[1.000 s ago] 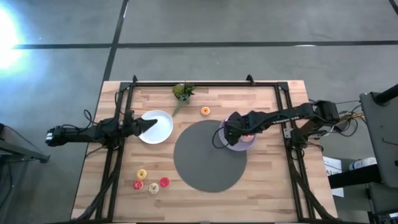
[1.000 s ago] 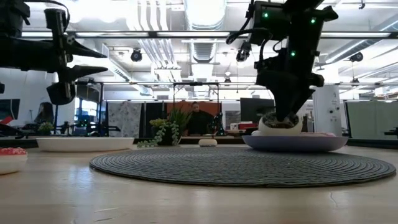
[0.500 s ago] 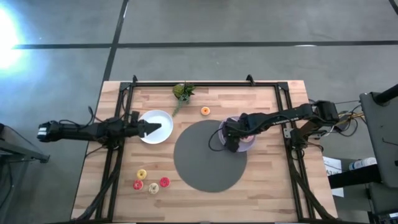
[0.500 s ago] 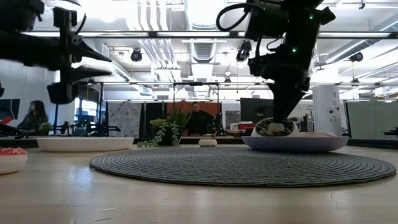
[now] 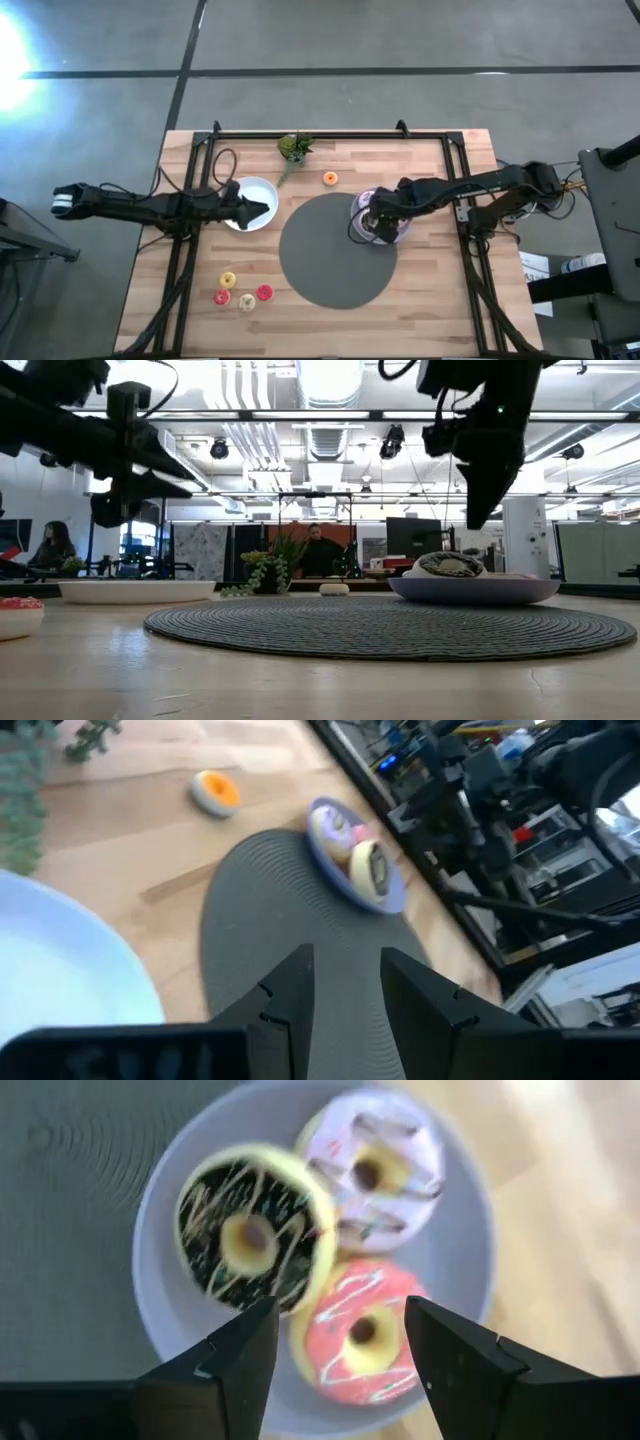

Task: Pick & Place donuts
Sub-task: Put the small blue donut on the white plate

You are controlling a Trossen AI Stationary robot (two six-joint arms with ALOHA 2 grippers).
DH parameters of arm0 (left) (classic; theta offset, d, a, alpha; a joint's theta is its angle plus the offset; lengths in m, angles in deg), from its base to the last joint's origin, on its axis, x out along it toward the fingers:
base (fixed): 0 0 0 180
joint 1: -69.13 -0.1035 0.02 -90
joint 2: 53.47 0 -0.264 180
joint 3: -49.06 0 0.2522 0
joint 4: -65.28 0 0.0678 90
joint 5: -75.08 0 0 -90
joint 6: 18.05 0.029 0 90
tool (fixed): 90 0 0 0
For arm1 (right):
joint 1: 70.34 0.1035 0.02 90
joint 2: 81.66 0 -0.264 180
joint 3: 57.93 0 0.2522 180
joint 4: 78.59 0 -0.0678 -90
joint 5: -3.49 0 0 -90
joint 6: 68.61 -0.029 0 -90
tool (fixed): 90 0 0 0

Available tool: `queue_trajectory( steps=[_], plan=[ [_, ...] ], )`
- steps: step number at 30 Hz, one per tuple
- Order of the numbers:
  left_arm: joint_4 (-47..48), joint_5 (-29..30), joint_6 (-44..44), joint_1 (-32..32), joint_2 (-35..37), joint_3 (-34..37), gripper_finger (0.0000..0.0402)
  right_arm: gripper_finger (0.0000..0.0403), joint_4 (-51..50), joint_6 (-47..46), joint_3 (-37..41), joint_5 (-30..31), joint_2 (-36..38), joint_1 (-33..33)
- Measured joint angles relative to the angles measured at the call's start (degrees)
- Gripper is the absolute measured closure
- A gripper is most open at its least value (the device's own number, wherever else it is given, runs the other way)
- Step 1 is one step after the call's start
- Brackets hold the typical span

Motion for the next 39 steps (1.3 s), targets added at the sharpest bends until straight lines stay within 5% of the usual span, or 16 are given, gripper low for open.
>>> queue_trajectory(
  steps=[4, 8, 11, 25, 39],
  plan=[
    [-0.43, 0.07, 2.05, -0.02, -0.36, -0.48, 0.031, 0.0191, 8.86, 7.71, -1.26, 2.59, 1.09, -0.8],
    [-0.93, 0.11, 3.82, -0.06, -0.22, -0.96, 0.031, 0.0192, 25.52, 24.41, -2.64, -3.98, -3.54, -3.68],
    [-0.86, -0.13, 2.69, -0.06, -0.12, -1.13, 0.031, 0.0193, 29.79, 27.43, -6.3, -8.12, -9.67, -6.96],
    [-0.95, -0.52, 0.48, -0.08, 0.13, -1.33, 0.031, 0.0193, 12.87, 35.52, -34.18, -12.7, -34.94, -17.02],
    [-0.3, -0.52, 1.94, -0.08, 0.08, -1.33, 0.031, 0.0213, 7.04, 36.13, -40.46, -13.71, -42.66, -22.05]
  ],
)
